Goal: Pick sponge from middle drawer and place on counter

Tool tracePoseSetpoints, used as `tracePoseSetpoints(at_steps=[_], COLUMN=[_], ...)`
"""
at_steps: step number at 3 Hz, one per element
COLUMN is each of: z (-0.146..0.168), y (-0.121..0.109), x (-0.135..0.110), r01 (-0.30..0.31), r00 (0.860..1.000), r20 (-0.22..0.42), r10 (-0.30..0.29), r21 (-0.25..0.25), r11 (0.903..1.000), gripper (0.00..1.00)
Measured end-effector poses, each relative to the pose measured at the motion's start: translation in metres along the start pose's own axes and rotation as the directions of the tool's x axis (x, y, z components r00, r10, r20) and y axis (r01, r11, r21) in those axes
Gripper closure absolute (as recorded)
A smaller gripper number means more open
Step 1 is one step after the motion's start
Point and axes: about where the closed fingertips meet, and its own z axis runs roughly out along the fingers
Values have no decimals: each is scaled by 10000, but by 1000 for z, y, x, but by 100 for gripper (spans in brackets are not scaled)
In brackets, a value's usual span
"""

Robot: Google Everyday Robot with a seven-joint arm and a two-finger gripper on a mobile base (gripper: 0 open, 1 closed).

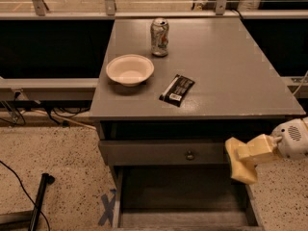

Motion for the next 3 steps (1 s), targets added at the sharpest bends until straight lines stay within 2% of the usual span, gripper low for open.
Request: tracePoseSetpoints(at_steps=[1, 2, 3], z=[-5, -32, -62], y=[-7, -20, -36], x=[5, 12, 24], r01=[316, 615, 985], r00=[9994, 9980, 9937], r20=[105, -148, -501], r10=[-317, -615, -1002], r21=[102, 35, -349], r11=[9994, 9981, 9945], gripper=[100, 100, 100])
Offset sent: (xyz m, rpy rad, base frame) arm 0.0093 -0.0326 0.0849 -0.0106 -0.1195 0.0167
